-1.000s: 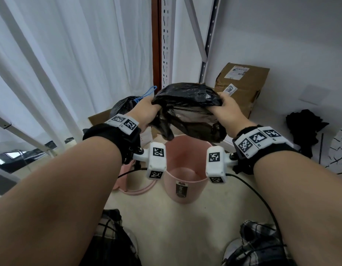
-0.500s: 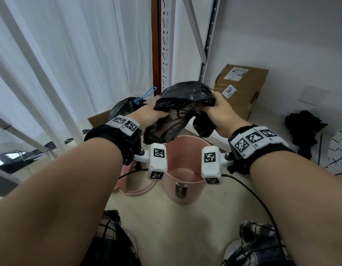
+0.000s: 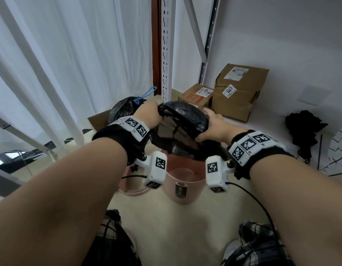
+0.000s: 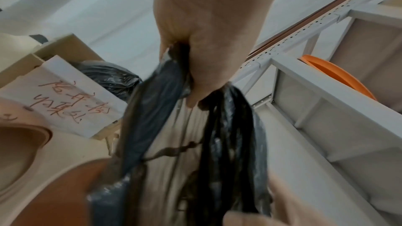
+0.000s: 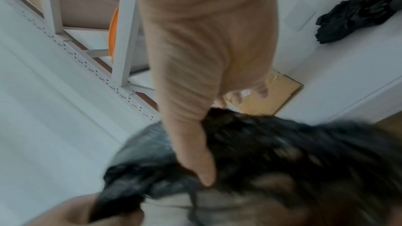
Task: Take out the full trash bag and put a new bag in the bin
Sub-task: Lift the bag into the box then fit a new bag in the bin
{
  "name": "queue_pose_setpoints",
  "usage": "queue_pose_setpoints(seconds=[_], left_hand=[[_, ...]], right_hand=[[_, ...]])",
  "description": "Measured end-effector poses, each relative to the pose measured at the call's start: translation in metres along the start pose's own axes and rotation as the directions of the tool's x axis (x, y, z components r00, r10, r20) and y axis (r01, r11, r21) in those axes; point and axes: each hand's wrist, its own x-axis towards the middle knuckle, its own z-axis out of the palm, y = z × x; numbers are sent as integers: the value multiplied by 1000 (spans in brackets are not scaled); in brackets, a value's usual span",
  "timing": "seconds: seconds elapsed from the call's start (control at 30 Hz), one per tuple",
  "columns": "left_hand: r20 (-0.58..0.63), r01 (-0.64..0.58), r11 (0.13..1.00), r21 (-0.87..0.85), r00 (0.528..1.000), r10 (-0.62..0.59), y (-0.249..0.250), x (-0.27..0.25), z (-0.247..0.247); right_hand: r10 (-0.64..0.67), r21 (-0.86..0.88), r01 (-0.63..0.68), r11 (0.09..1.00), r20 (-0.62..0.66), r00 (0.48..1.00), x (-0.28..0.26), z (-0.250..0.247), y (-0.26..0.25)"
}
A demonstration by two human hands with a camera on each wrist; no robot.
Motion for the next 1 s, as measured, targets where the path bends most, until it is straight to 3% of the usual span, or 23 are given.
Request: queue_pose_setpoints(seconds=[0.1,0.17,0.27,0.37,0.47,0.57,0.67,0.77,0.87,1.0], left_hand=[[146,11,999,33,989,-16,-2,1,5],[171,-16,998,-59,985,26,4,1,6],[174,-79,960,-267,976,128,16,-2,7],[114,-101,922,-373,982,154,23,-5,4],[88,-97,936,-337,987,133,19,-3,2],[15,-78,993,-87,997,80,6,-1,0],[-54,-71,992,108,996,78,-2,-4,-4],[-58,9,999,35,998,-7,-7,-4,-5],[-32,76,983,-165,996,-82,-13,-2,-3],[65,94,953,-289,995,-79,-15,5,7]], right_hand=[[-223,225,234,946,-74,972,-11,-8,-13],[-327,229,345,910,-111,938,-13,-7,-22],[-392,129,390,912,-13,920,-12,4,-32],[-359,-52,357,933,-46,932,-10,9,-36],[-273,-139,246,959,-241,931,-10,2,-33],[-142,-67,126,990,-383,913,-9,-6,-19],[-16,-18,10,1000,-368,930,-11,-12,-3],[10,-7,-13,1000,-343,939,-10,-18,9],[-1,142,49,989,-319,948,-7,-19,14],[-20,312,120,942,-306,952,0,-14,15]])
